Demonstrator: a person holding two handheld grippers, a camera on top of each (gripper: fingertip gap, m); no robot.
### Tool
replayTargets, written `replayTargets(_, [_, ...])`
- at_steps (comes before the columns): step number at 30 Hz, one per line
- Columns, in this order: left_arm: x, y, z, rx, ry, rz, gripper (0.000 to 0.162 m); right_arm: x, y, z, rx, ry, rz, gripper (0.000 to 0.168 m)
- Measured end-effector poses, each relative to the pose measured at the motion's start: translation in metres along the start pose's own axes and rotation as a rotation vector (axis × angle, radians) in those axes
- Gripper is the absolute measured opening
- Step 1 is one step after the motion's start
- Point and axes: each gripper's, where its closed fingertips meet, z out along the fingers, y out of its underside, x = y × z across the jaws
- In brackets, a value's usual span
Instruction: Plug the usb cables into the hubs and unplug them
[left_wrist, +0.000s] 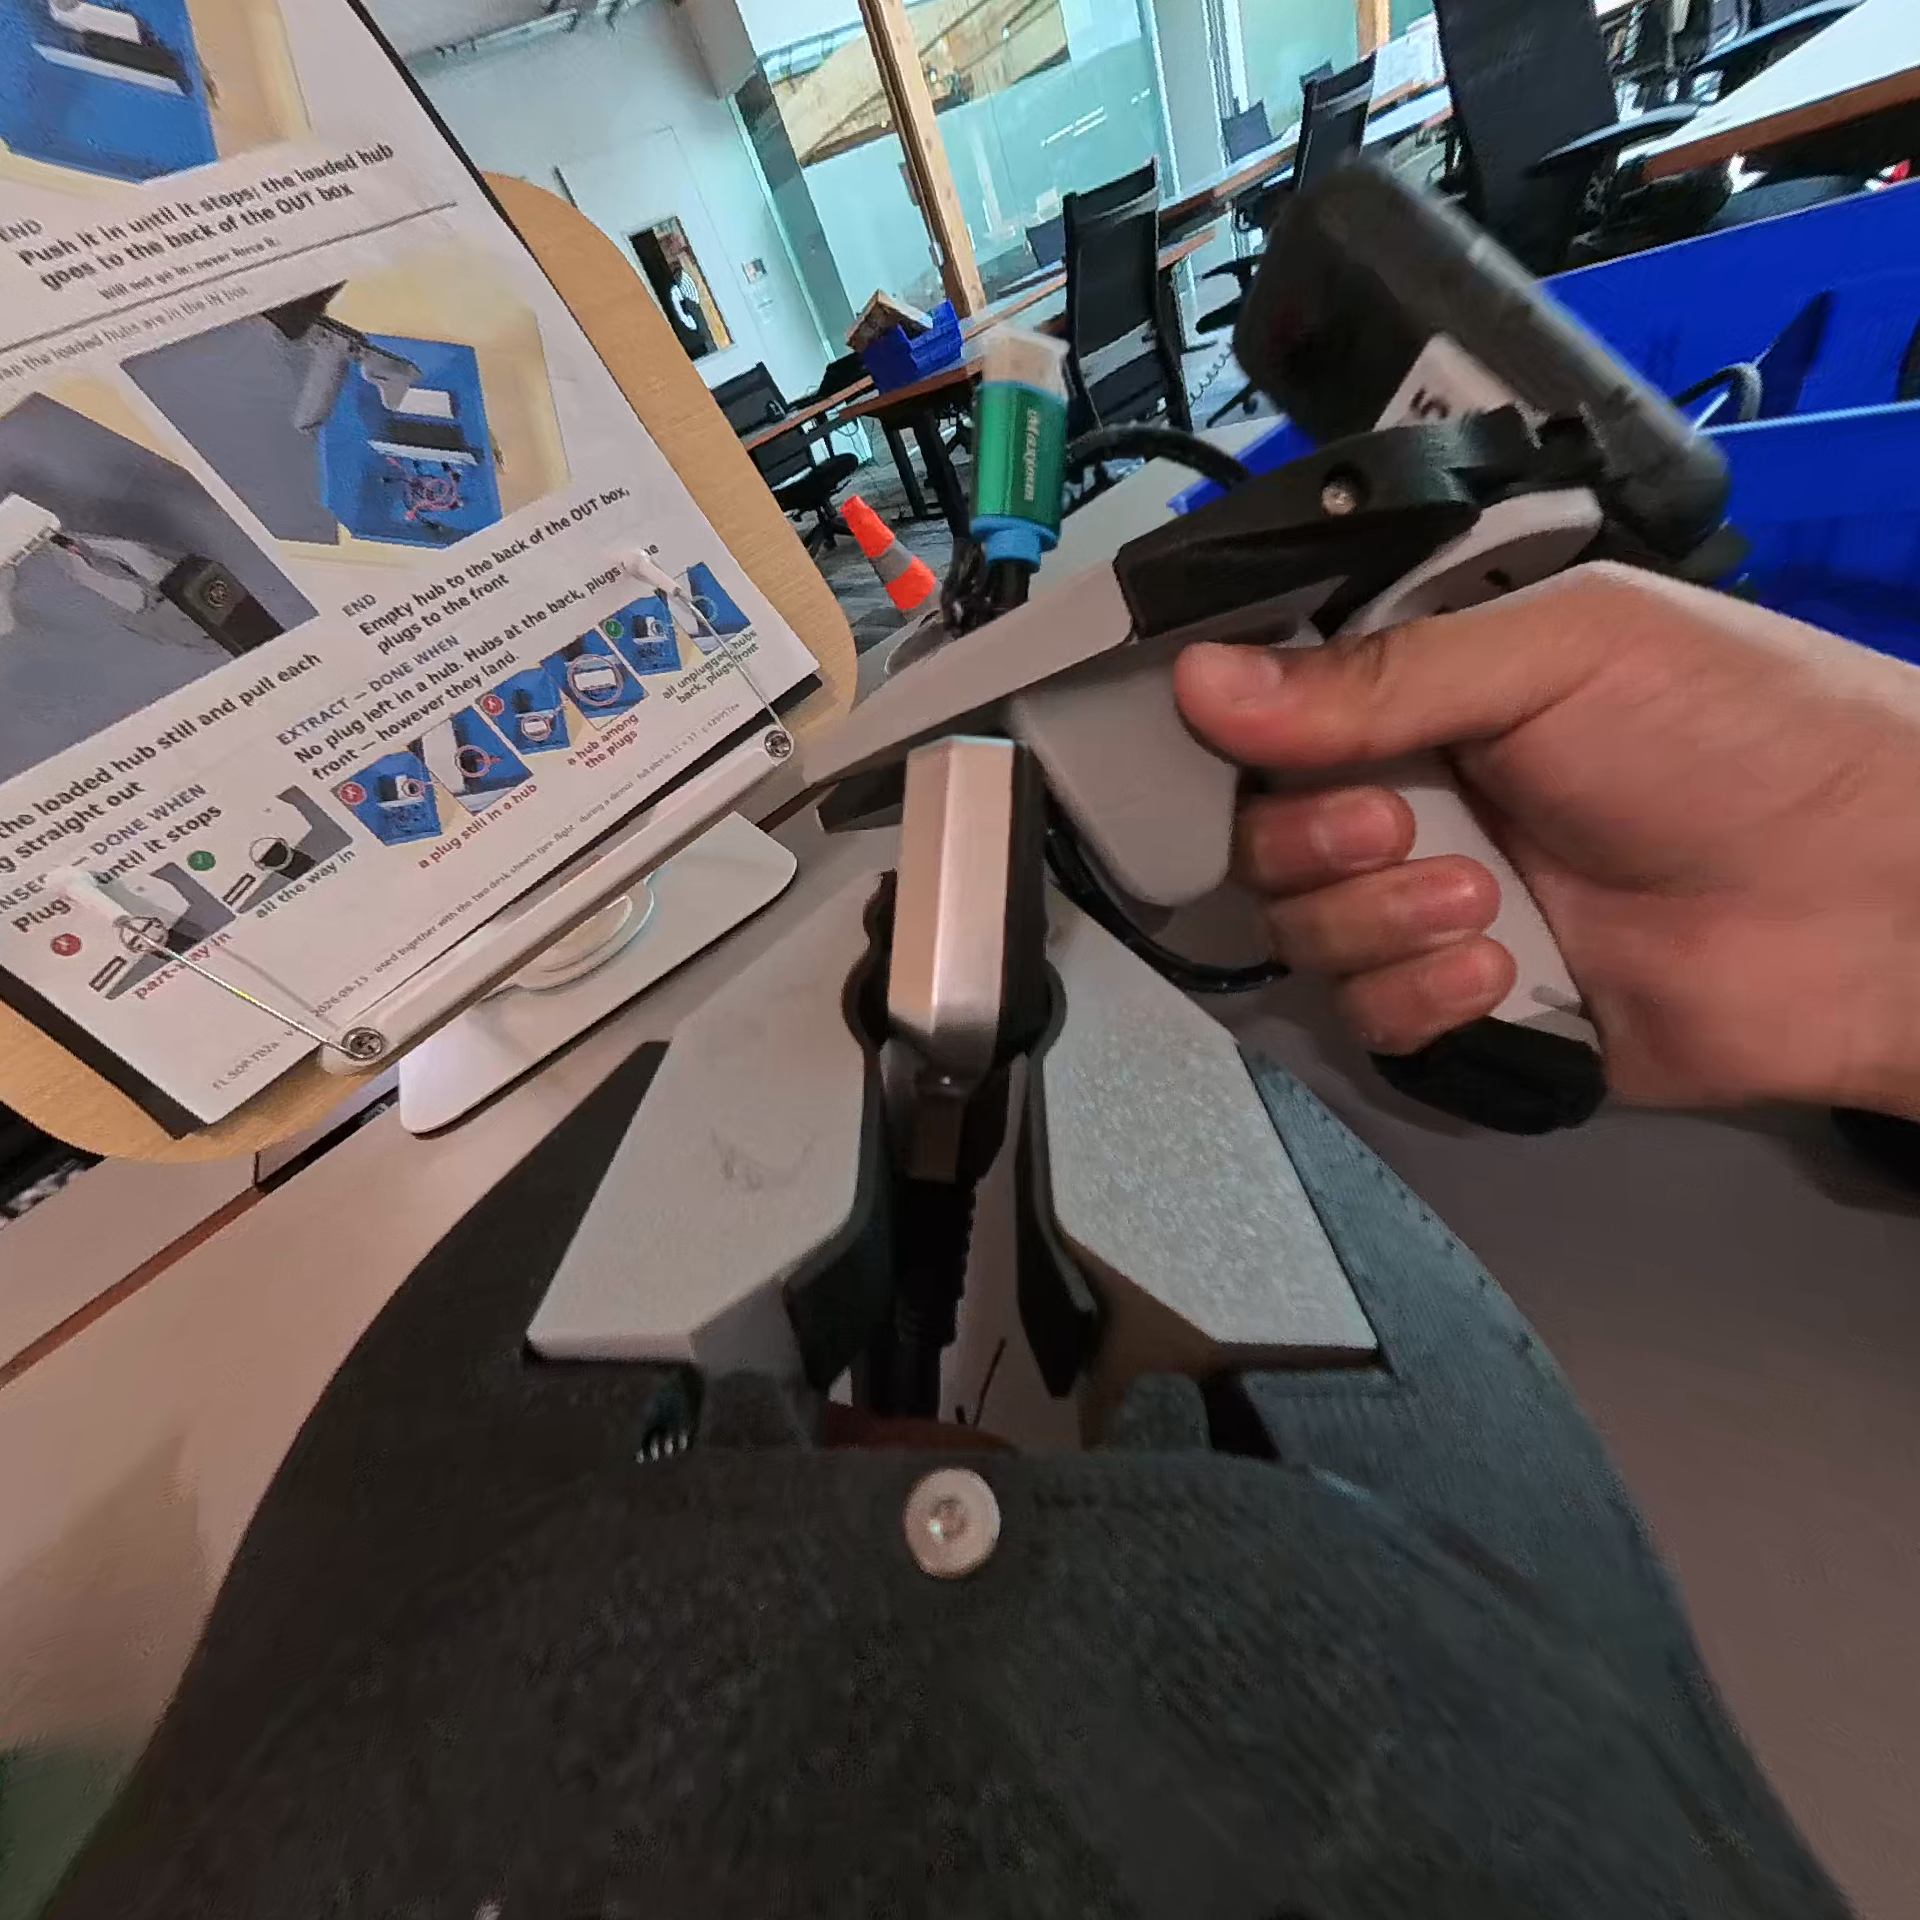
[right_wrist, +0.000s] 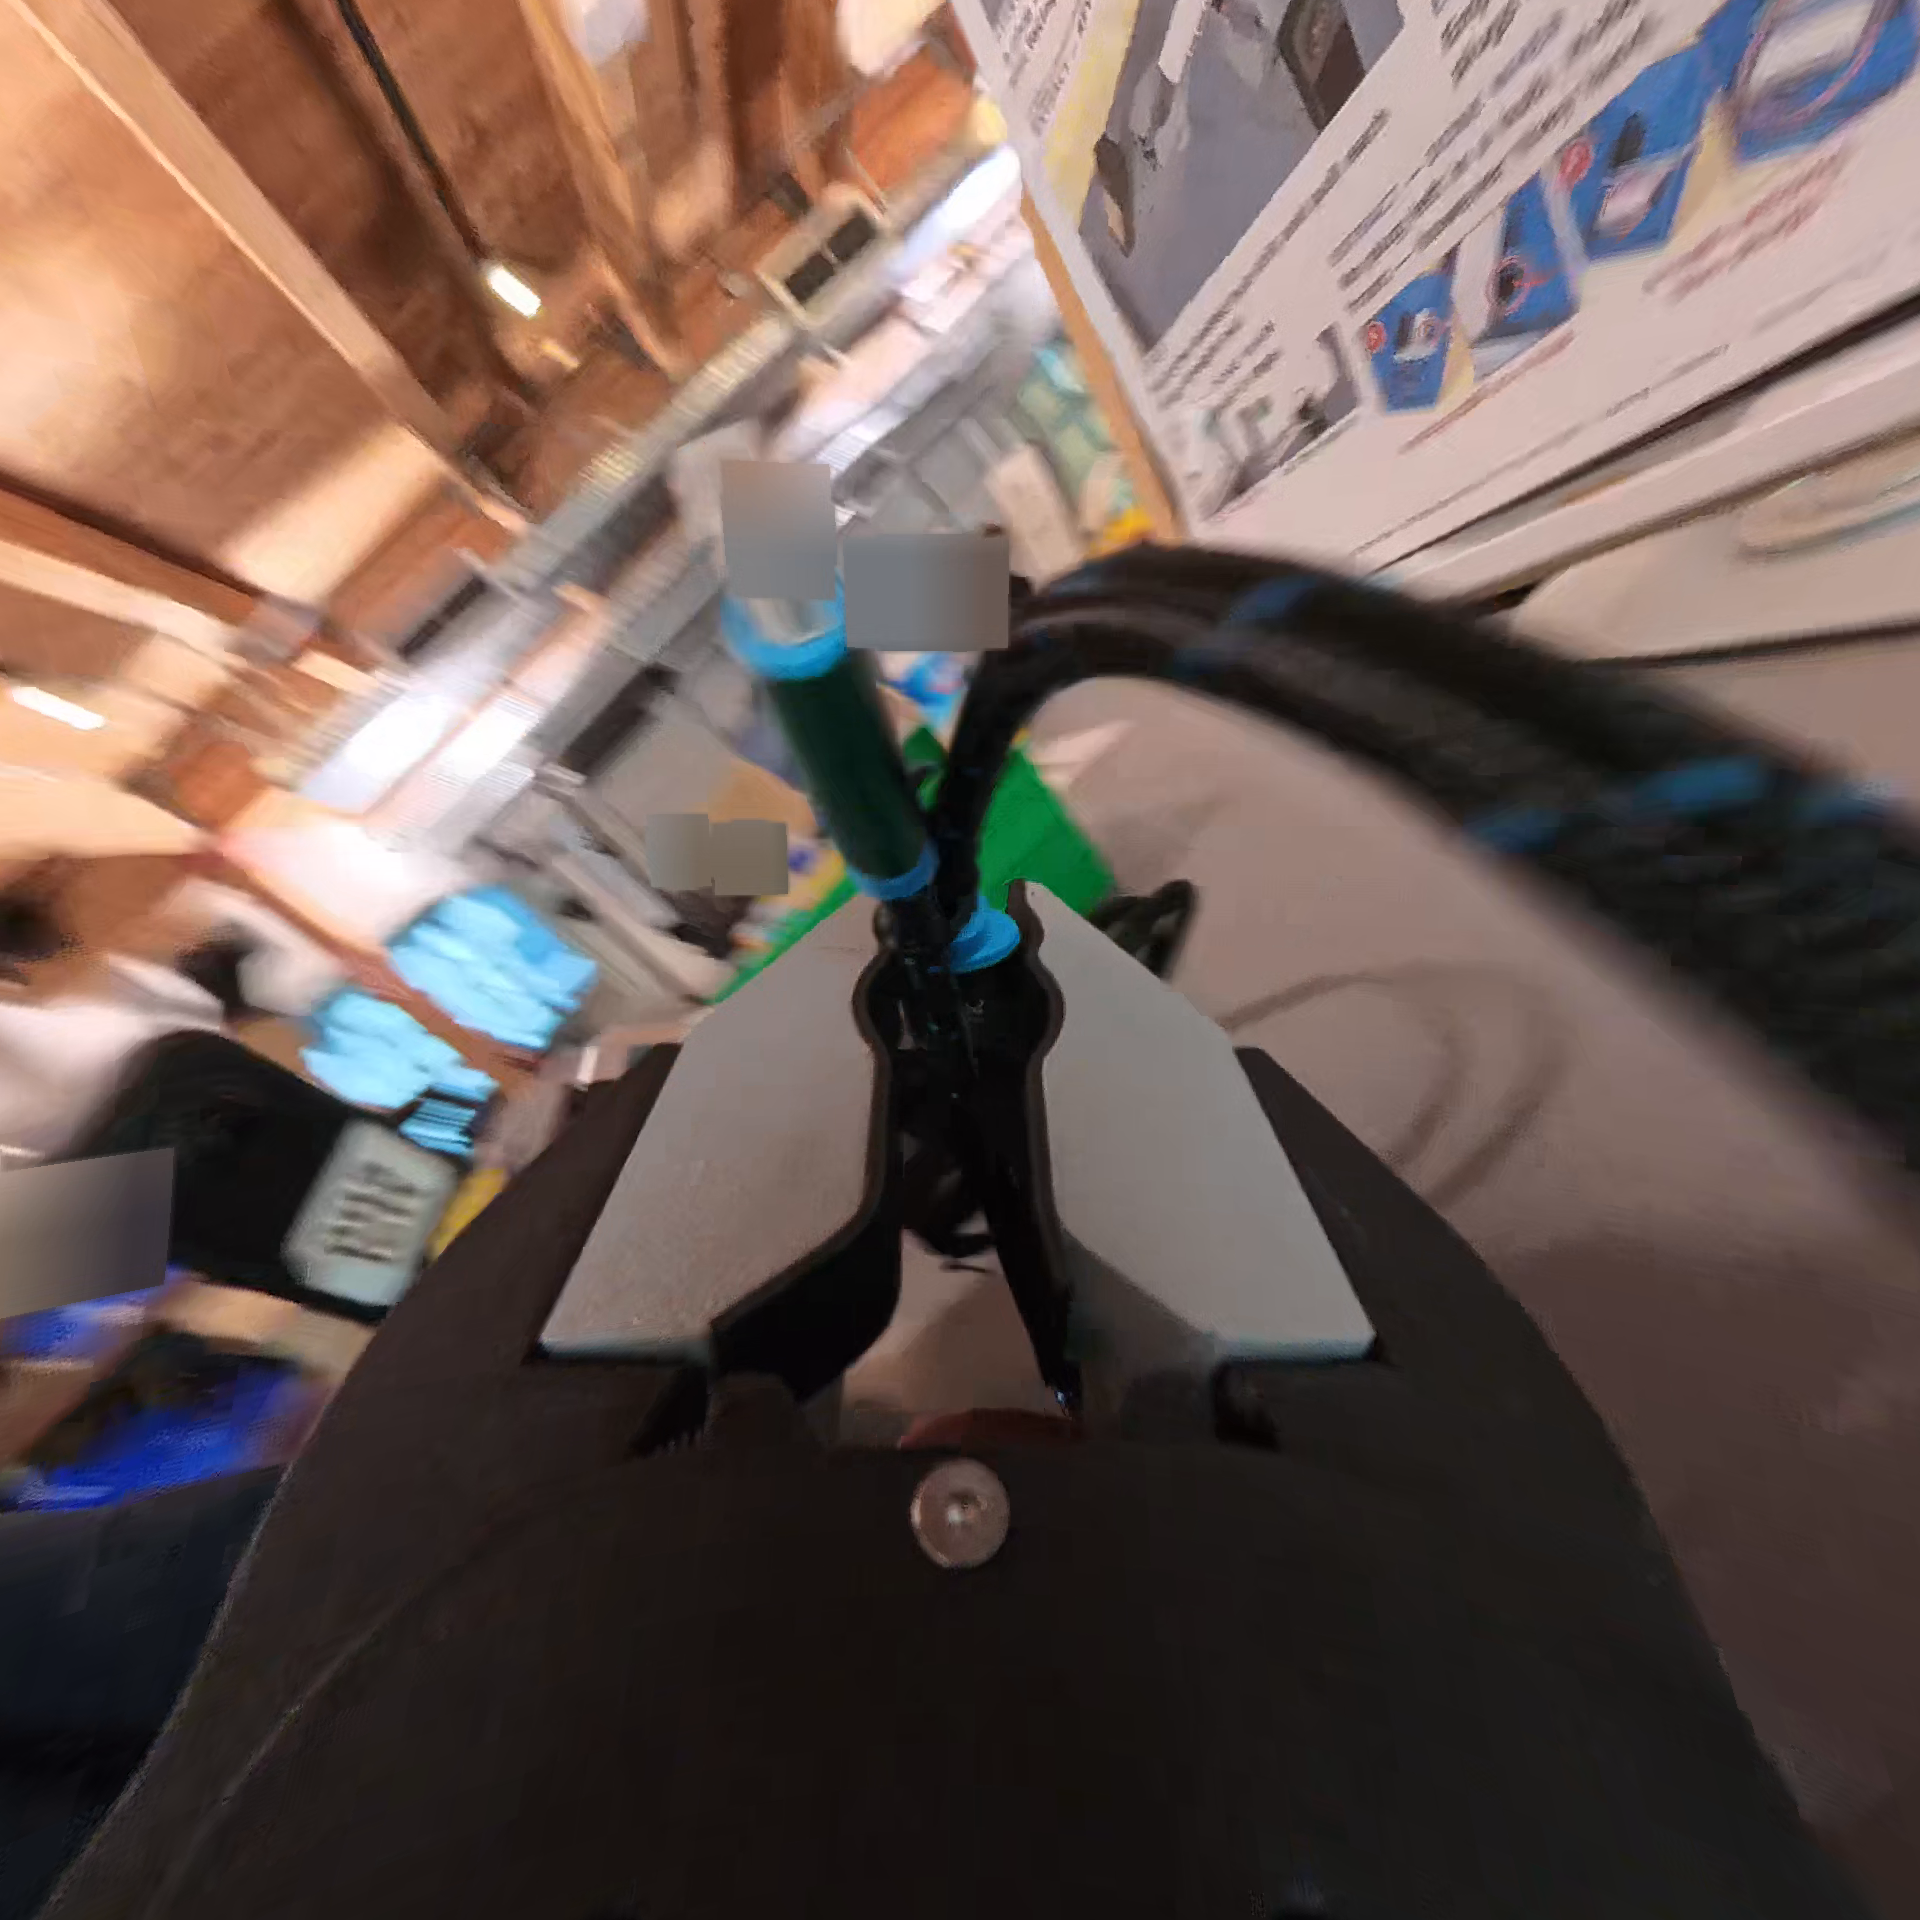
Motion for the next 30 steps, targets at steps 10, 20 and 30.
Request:
replayTargets(10, [-0.003, -0.001, -0.004, 0.013, -0.013, 0.003, 0.02, -0.013, -0.007, 0.0, 0.021, -0.005, -0.074, 0.016])
replayTargets(20, [-0.006, -0.008, -0.006, 0.064, -0.004, -0.049, 0.019, -0.011, -0.017, -0.001, -0.105, 0.512, -0.871, 0.016])
replayTargets(30, [-0.009, -0.009, -0.006, 0.076, 0.014, -0.173, 0.02, -0.006, -0.002, 0.006, 0.006, 0.256, -0.428, 0.025])
